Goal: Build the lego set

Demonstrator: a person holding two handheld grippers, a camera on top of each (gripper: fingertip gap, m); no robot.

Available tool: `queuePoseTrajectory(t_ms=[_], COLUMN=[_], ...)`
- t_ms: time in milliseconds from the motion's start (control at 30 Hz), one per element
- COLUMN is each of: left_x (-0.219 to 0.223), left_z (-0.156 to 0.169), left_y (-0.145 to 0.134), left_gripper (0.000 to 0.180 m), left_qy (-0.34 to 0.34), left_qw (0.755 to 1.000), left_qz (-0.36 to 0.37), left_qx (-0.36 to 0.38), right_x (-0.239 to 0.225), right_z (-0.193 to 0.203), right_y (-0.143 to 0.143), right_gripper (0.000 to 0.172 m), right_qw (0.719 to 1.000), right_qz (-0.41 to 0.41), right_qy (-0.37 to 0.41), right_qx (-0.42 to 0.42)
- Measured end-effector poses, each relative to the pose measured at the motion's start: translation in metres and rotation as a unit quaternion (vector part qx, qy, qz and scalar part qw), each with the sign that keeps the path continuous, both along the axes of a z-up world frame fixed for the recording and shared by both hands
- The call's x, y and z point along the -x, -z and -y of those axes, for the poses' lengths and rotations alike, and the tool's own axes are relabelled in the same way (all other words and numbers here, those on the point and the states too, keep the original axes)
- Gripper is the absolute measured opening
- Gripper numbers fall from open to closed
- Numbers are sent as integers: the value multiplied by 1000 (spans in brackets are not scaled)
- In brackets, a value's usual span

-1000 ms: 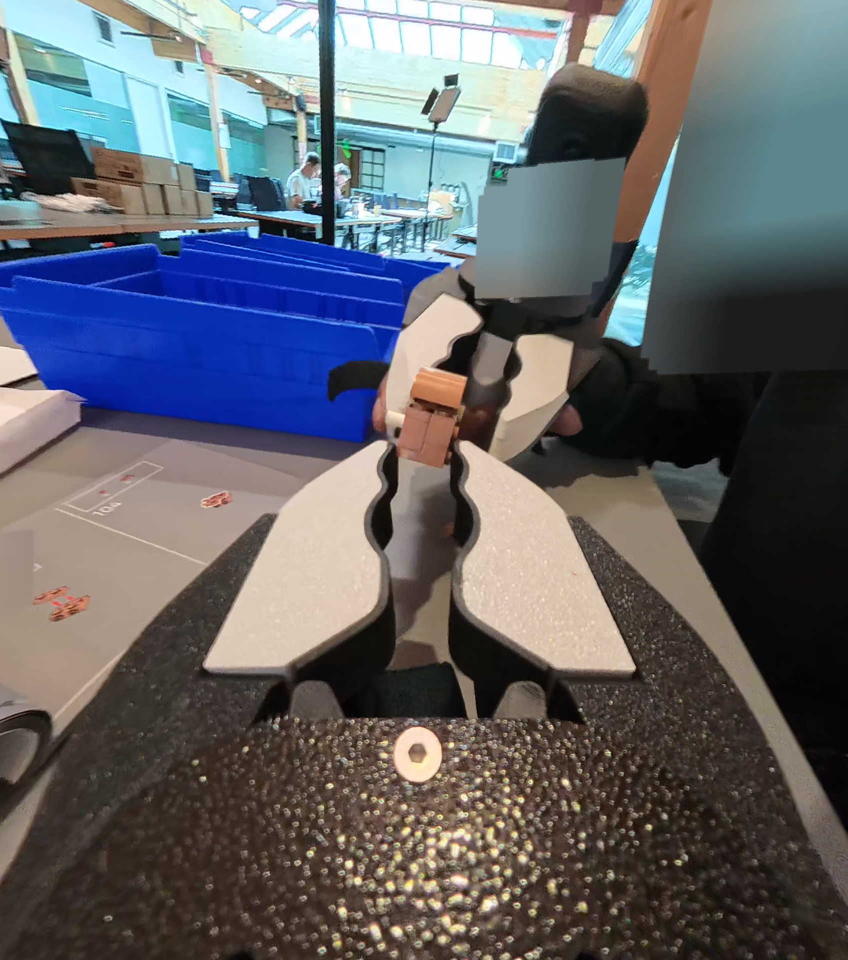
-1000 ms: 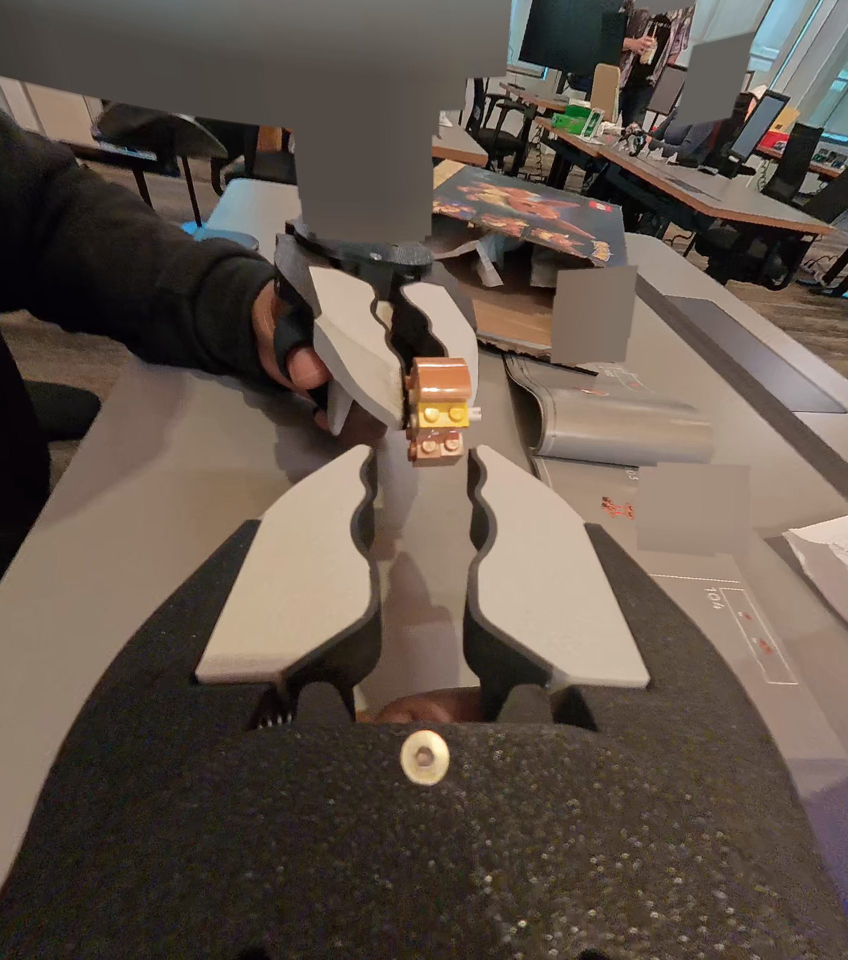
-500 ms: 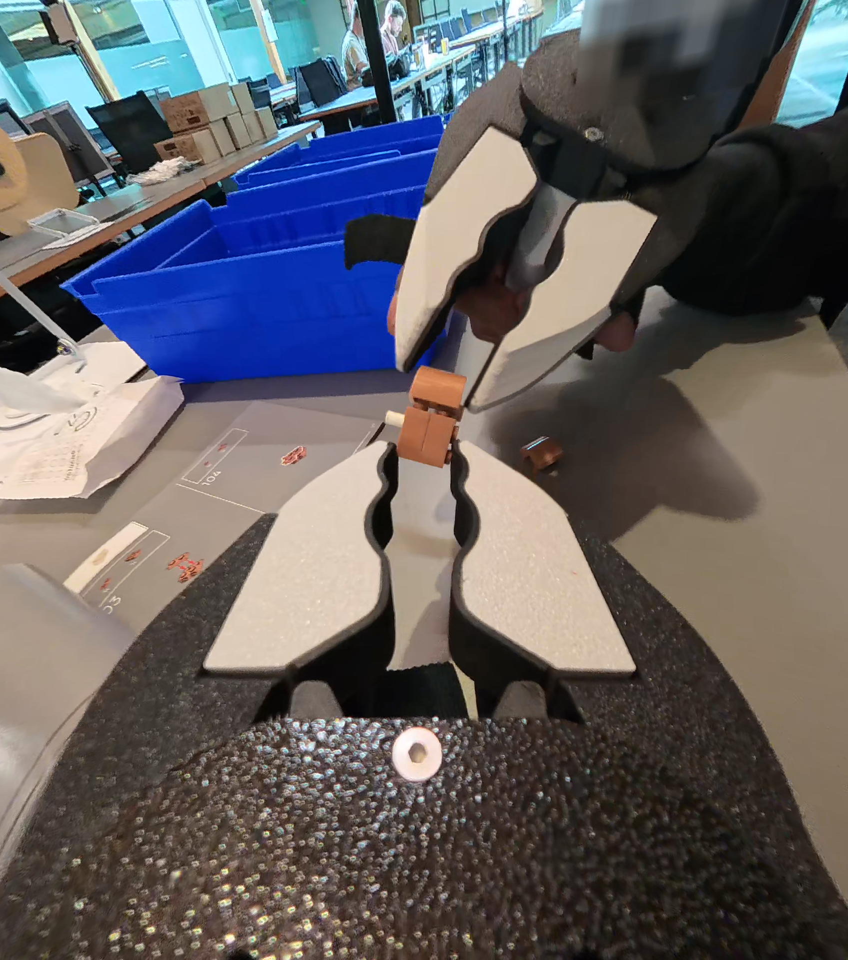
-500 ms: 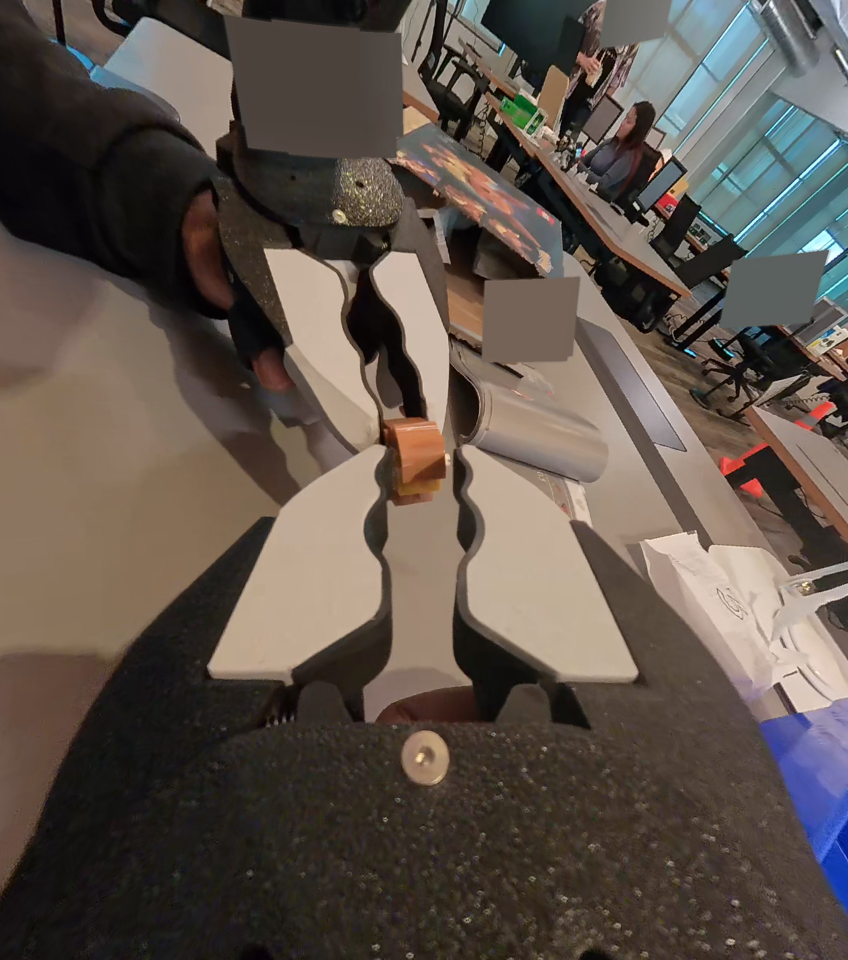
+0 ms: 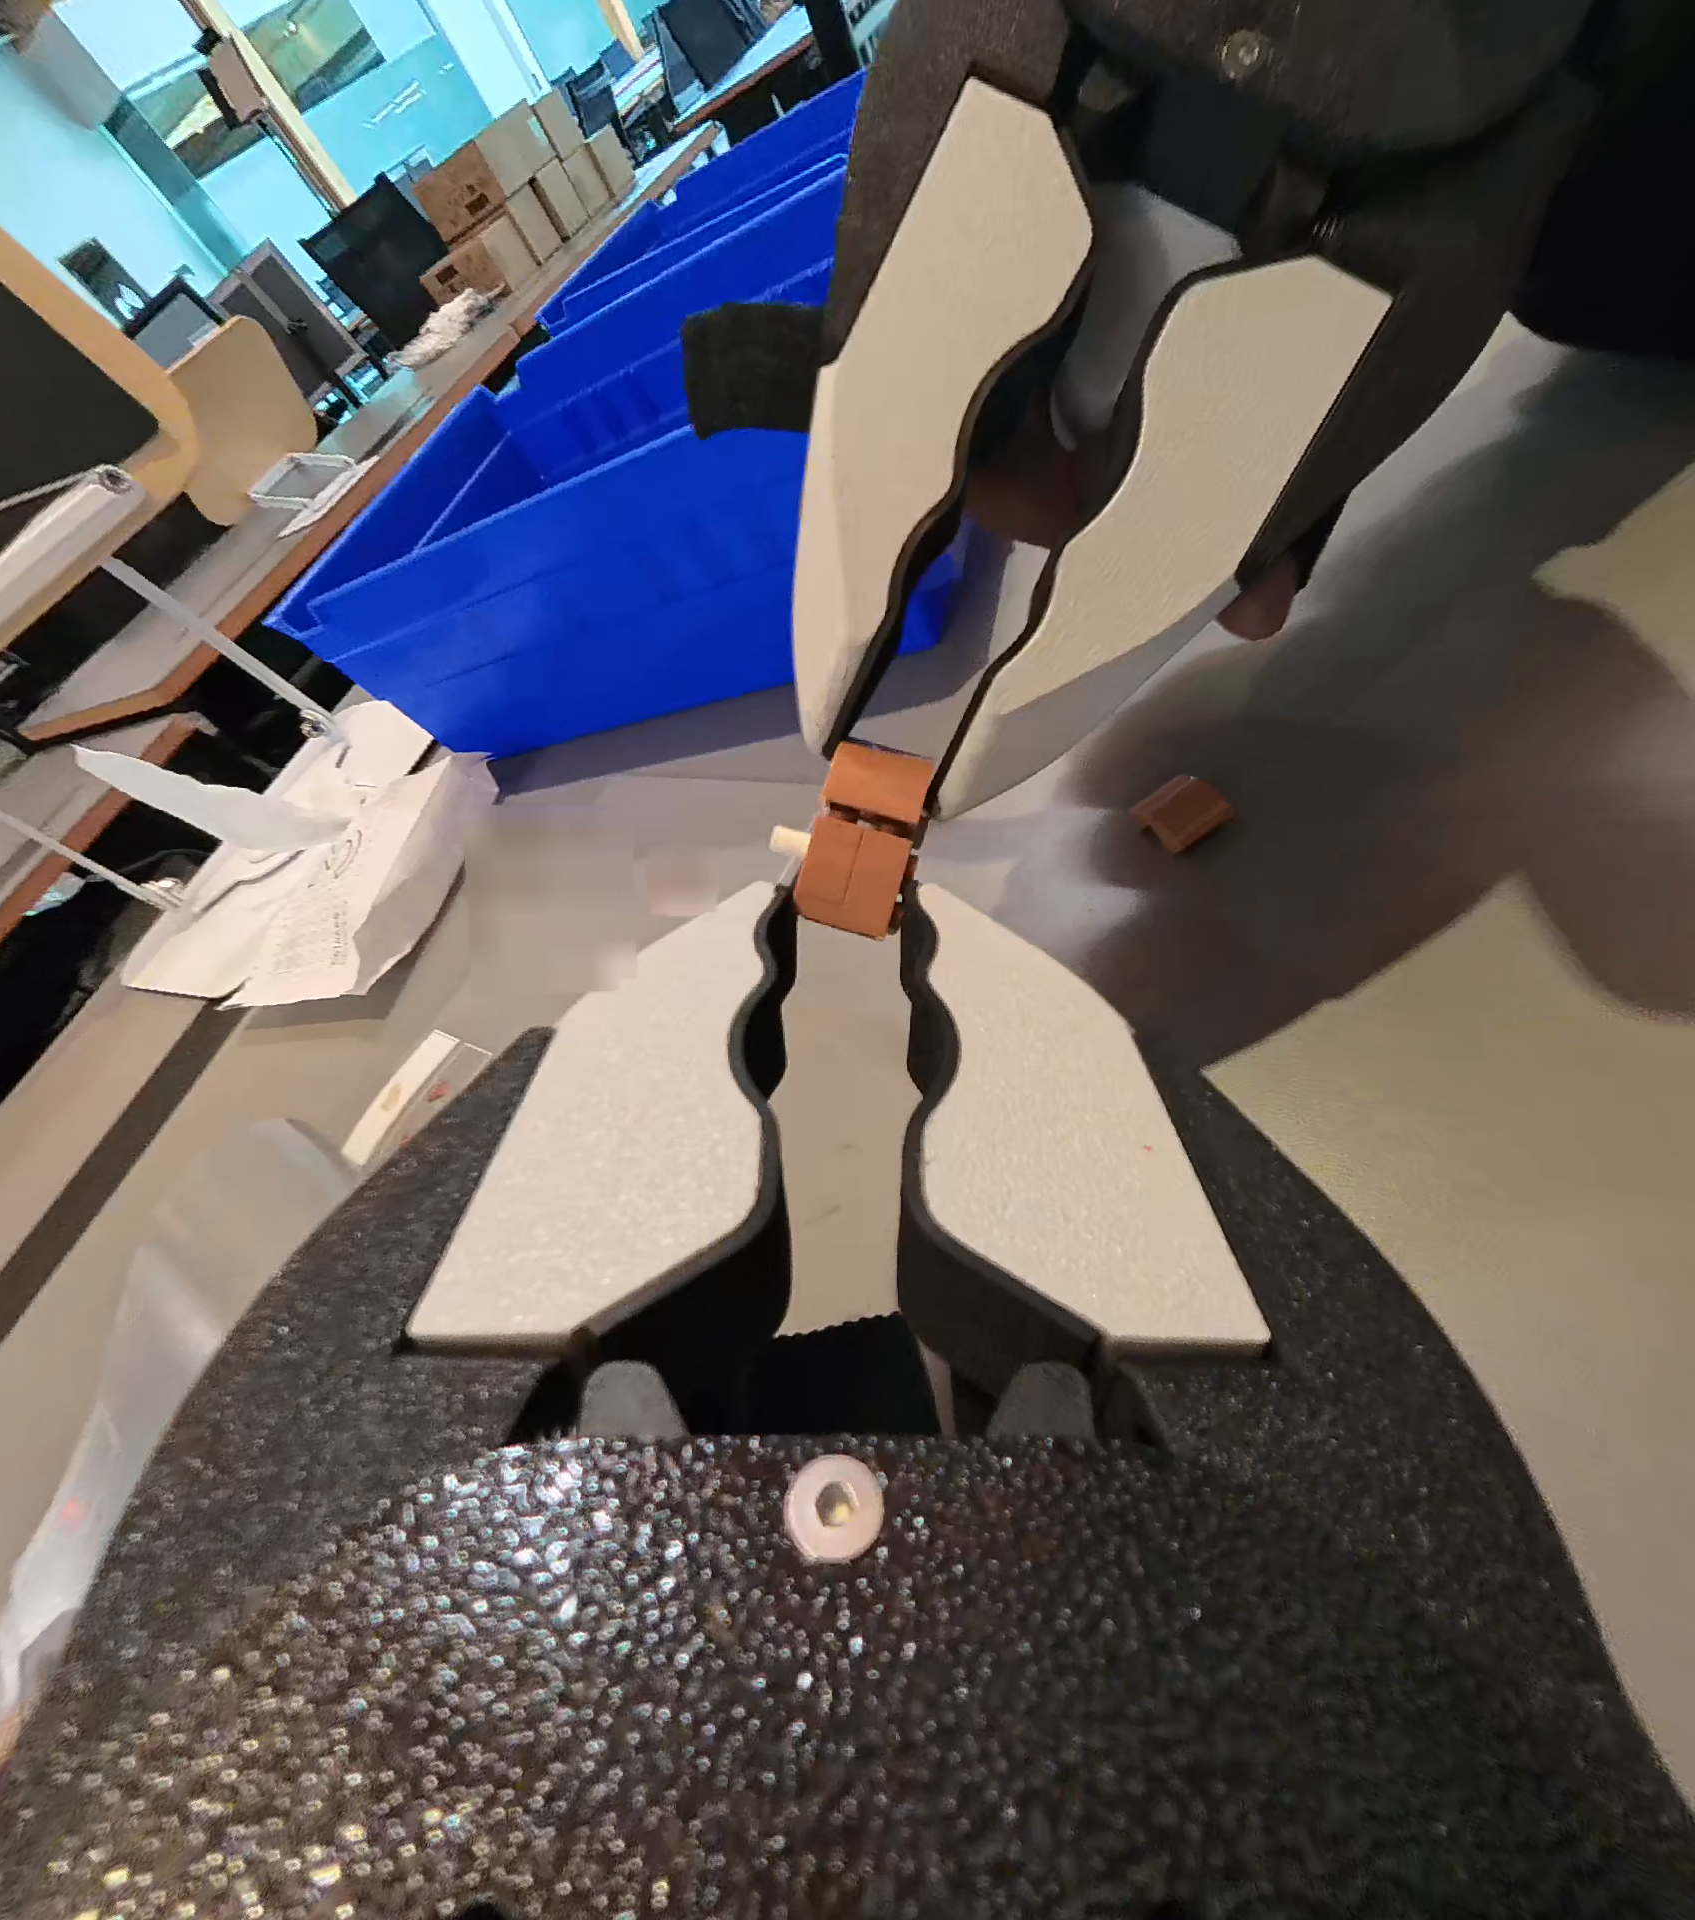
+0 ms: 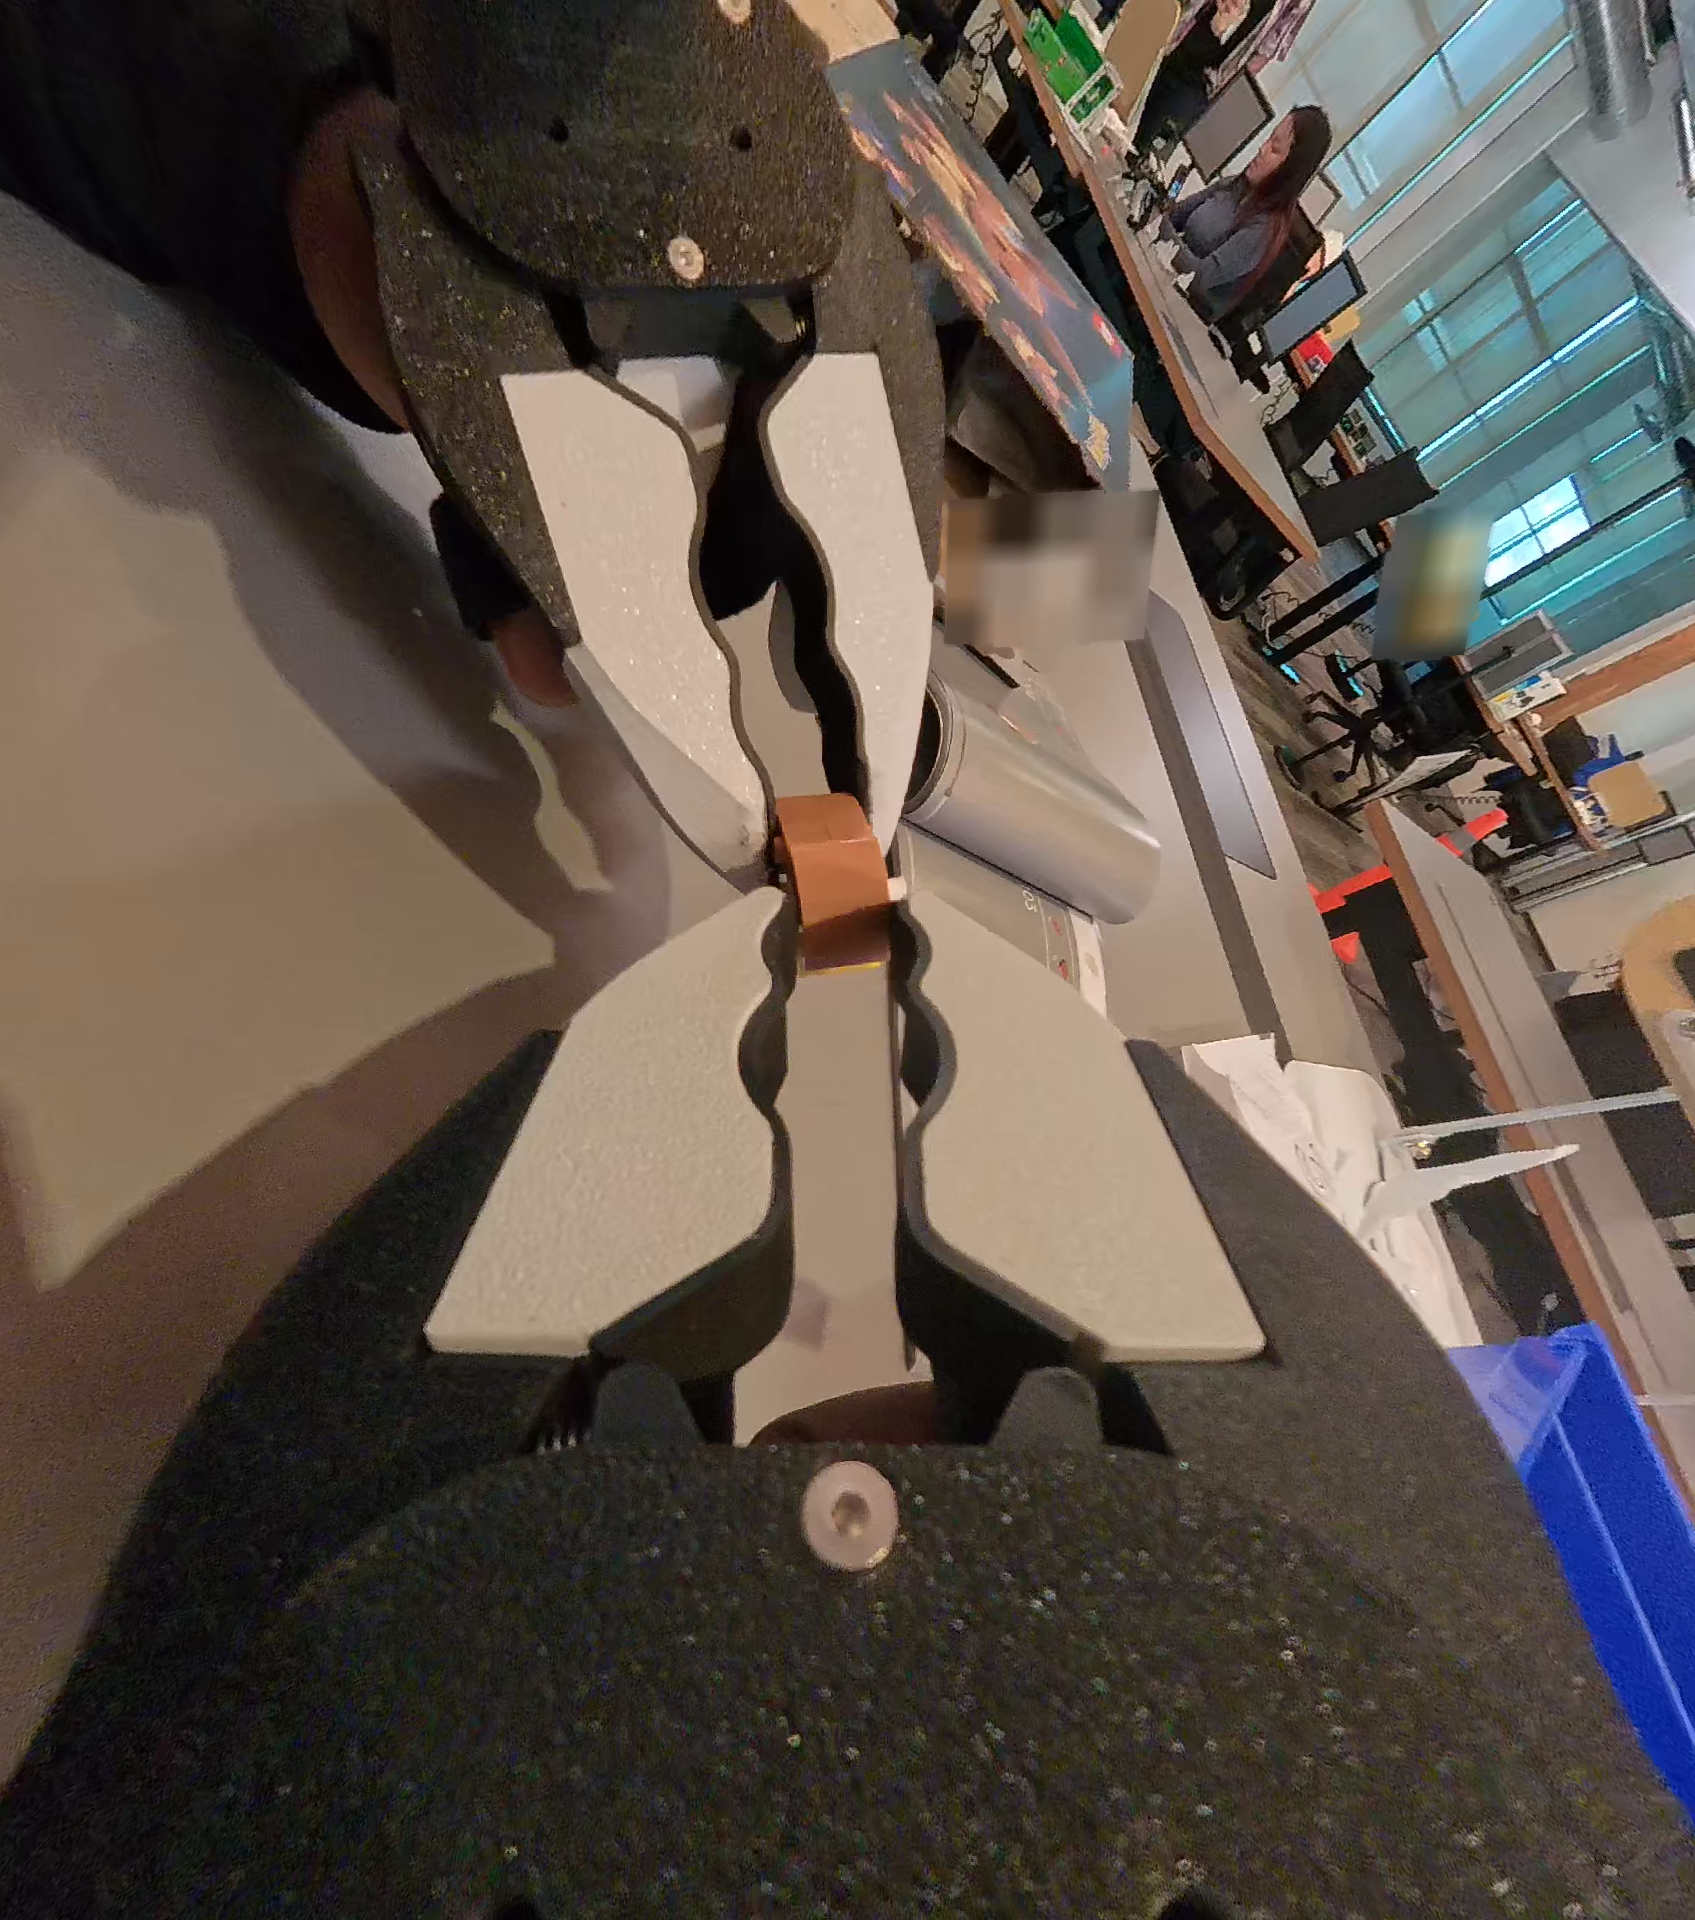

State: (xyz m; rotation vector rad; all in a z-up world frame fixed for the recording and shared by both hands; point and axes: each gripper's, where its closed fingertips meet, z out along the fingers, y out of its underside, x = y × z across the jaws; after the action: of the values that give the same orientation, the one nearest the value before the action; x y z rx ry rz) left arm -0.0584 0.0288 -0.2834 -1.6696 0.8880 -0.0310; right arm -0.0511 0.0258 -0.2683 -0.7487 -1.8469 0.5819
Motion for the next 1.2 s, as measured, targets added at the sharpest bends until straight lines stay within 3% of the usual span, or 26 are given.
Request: queuePoseTrajectory(t_ms=[900, 1200], left_x=[15, 18], left_z=[-8, -10], left_y=[5, 4], left_gripper=[18, 19], left_qy=[-108, -122], left_qw=[975, 972], left_qz=[-181, -180], left_qx=[-75, -87], right_x=[11, 14], right_z=[-13, -15], right_y=[13, 12], right_gripper=[16, 17], right_qw=[983, 977], right_qz=[-9, -26], right_qy=[84, 102], right_qx=[-163, -183])
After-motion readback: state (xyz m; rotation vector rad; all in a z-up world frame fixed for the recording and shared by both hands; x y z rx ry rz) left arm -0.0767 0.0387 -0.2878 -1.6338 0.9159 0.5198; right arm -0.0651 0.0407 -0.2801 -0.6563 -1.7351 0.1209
